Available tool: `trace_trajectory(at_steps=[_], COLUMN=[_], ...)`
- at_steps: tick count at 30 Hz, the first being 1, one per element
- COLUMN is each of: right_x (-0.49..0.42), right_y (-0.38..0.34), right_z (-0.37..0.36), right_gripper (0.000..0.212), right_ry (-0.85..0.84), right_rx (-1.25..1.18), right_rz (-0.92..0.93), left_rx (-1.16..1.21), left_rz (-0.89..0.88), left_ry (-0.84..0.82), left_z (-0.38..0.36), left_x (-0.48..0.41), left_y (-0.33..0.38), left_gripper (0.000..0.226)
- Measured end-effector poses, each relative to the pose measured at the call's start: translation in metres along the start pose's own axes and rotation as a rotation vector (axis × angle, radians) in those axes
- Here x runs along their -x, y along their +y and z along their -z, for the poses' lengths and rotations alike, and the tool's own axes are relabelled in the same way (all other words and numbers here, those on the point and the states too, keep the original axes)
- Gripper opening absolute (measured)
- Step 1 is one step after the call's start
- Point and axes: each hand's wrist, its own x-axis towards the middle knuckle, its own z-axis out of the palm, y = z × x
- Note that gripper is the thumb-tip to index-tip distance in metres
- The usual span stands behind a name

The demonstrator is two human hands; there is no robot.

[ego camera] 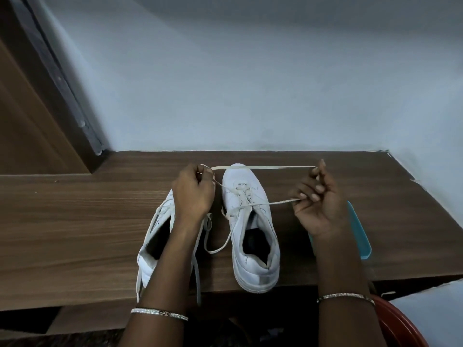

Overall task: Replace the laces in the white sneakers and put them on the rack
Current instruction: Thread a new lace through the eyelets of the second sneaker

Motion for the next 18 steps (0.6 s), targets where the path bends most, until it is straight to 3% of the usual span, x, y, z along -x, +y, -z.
trace_trajectory(at_steps=[6,10,12,16,18], right_x=[0.001,-0.003,0.0,0.006,0.009], right_y=[-0.005,-0.004,0.0,0.011,0.017], right_z=[0.027,0.024,0.017,-0.001,-0.009], right_gripper=[0.026,0.023,0.021,0.021,0.027], right_ry=[0.048,0.072,0.04,-0.044,-0.085], right_rx=[-0.247,-0.132,-0.057,0.096,0.159], right_rz=[0.126,0.167,0.134,0.003,-0.046], left_rx=[0.149,0.205,0.104,-0.101,-0.032], left_rz=[0.095,0.161,0.064,-0.369,-0.457], left_ry=[0.042,-0.001,0.011,0.201,0.105], left_z=[0.001,-0.001,-0.002,-0.003,-0.003], left_x=[-0.003,-0.004,-0.001,0.007,0.011], left_y=[0.002,0.001,-0.003,0.009,0.024], left_gripper=[0.029,0.022,0.022,0.023,0.013])
